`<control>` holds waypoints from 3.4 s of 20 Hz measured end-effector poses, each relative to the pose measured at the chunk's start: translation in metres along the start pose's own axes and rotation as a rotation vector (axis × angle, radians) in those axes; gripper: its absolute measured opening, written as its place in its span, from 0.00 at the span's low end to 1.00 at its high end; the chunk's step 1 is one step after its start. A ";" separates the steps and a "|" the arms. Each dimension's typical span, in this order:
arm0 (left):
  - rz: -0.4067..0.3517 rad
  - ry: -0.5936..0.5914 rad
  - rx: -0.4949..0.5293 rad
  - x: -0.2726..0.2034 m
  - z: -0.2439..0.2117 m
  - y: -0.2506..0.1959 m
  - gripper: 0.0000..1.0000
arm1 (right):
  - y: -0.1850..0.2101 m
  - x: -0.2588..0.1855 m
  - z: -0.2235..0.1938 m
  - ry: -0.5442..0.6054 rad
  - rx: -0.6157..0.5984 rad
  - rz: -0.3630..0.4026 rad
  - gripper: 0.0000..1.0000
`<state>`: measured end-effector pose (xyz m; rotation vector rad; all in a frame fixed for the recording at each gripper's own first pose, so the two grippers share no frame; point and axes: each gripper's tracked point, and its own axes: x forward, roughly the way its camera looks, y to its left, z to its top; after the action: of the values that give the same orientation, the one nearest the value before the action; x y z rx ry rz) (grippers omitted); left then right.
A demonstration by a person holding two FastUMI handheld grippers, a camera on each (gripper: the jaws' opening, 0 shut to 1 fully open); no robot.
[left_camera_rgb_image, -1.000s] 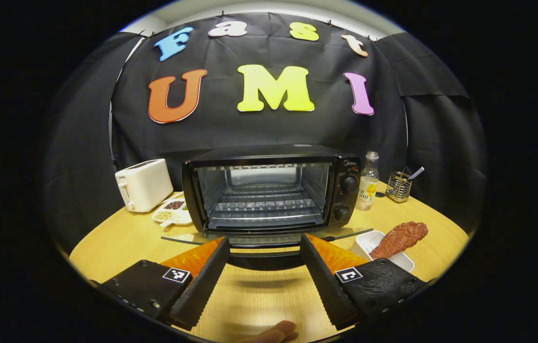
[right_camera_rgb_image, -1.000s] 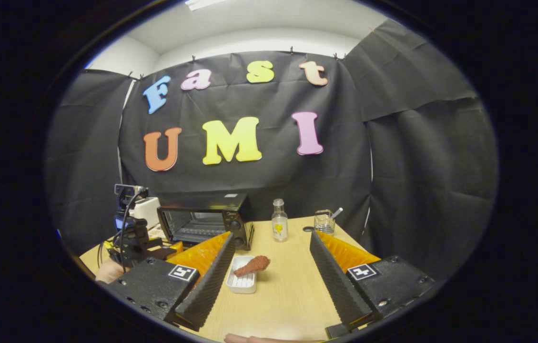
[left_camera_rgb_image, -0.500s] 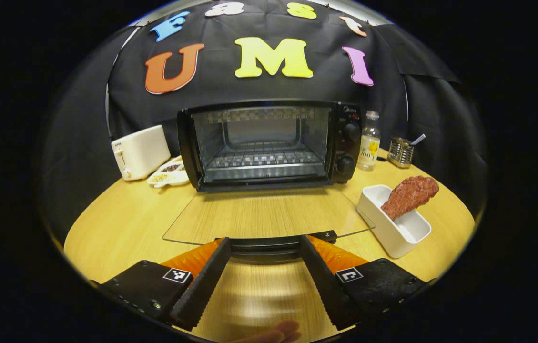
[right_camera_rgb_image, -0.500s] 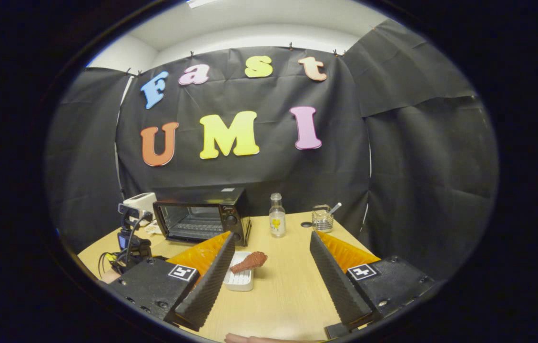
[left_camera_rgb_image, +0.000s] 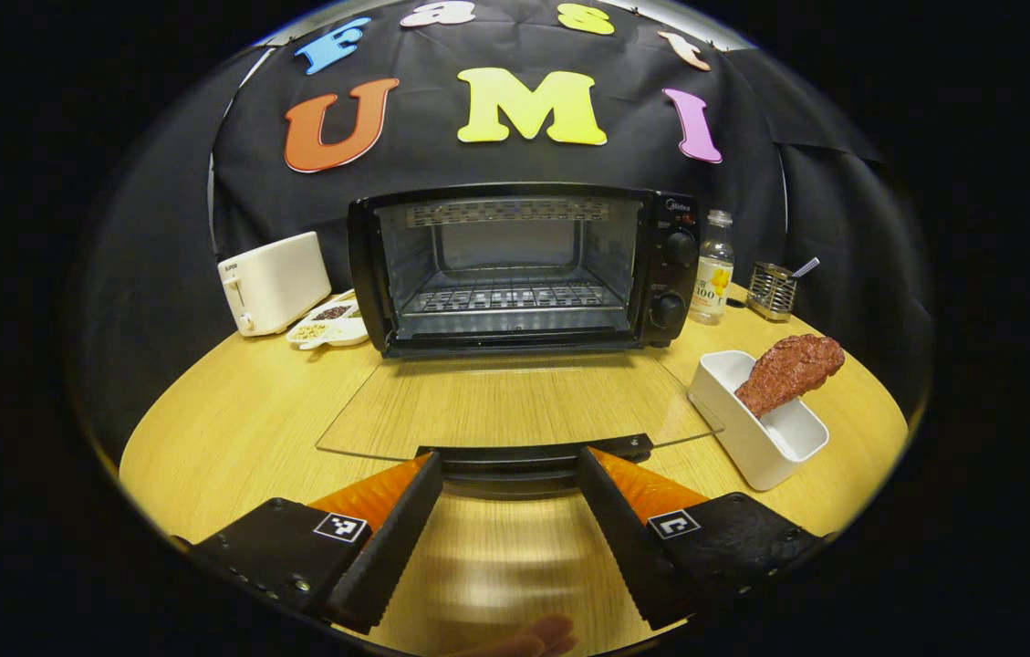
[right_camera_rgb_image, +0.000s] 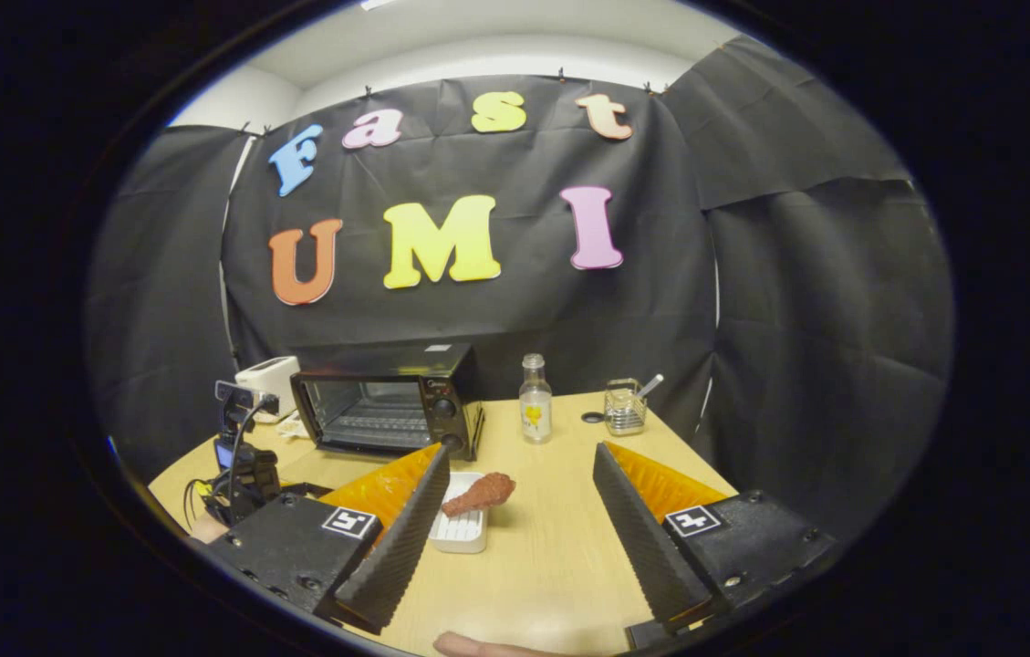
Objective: Open the electric oven with the left hand, put the food in, and close the electric oven.
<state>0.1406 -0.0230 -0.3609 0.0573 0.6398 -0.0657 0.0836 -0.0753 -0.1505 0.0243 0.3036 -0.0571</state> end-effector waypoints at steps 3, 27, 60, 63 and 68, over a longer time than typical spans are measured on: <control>0.002 -0.059 -0.028 -0.020 0.019 0.002 0.96 | 0.000 0.019 -0.011 0.044 0.015 0.018 1.00; 0.107 -0.438 -0.020 -0.221 0.125 0.066 0.96 | 0.006 0.172 -0.122 0.614 0.314 0.307 0.62; 0.129 -0.443 -0.046 -0.258 0.108 0.102 0.96 | 0.209 0.103 -0.025 0.108 -0.345 0.324 0.08; 0.171 -0.446 -0.048 -0.262 0.108 0.119 0.96 | 0.245 0.126 -0.034 0.075 -0.330 0.327 0.09; 0.188 -0.458 -0.100 -0.254 0.105 0.135 0.96 | 0.281 0.174 -0.043 0.050 -0.220 0.318 0.08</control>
<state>0.0103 0.1145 -0.1199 0.0045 0.1775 0.1329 0.2533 0.1970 -0.2389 -0.1442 0.3519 0.2929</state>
